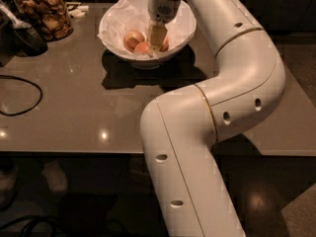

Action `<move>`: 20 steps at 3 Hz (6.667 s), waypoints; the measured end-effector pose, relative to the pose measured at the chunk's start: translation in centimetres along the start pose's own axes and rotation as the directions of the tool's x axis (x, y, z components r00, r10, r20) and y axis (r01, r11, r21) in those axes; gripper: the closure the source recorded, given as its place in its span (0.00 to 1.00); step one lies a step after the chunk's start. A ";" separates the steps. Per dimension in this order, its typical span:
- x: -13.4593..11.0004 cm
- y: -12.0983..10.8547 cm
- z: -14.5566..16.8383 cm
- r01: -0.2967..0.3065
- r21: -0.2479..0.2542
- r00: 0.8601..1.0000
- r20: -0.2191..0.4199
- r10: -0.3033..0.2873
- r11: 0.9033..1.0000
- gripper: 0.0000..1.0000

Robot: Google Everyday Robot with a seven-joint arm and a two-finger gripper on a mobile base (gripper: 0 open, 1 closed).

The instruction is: Pick apple from white bowl

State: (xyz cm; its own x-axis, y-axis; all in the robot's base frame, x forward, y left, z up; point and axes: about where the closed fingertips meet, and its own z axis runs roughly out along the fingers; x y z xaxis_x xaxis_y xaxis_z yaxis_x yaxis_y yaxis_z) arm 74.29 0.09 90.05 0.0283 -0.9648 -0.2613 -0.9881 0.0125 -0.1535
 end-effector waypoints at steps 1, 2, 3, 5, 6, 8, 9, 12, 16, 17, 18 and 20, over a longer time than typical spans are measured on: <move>0.1 0.1 0.5 0.001 -0.011 1.000 -0.003 -0.001 1.000 0.41; 0.1 0.2 0.8 0.001 -0.019 1.000 -0.007 -0.001 1.000 0.41; 0.1 0.2 1.1 0.001 -0.027 1.000 -0.010 -0.001 1.000 0.41; 0.1 0.4 2.1 0.001 -0.047 1.000 -0.015 -0.001 0.999 0.41; 0.0 0.4 2.6 0.003 -0.058 1.000 -0.016 -0.004 0.998 0.41; 0.0 0.6 3.5 0.008 -0.080 1.000 -0.011 -0.009 0.997 0.26; 0.0 0.6 3.5 0.008 -0.080 1.000 -0.011 -0.009 0.997 0.27; 0.0 0.6 3.5 0.008 -0.080 1.000 -0.011 -0.009 0.997 0.97; -2.4 -0.2 -1.7 0.004 0.046 1.000 -0.007 -0.004 0.999 1.00; -2.8 0.0 -2.3 0.006 0.052 1.000 -0.010 -0.006 0.999 1.00; -3.1 0.3 -3.3 0.009 0.061 1.000 -0.004 -0.009 0.998 1.00; -4.4 1.2 -6.7 0.033 0.096 0.999 -0.005 -0.033 0.995 1.00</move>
Offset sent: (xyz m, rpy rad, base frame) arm 0.0089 -0.0294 0.0307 -0.0976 0.2112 0.0453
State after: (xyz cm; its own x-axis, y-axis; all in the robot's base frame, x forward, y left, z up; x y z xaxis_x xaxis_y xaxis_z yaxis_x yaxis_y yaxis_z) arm 71.94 2.64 97.37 0.0598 -0.9661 -0.2512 -0.9675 0.0058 -0.2527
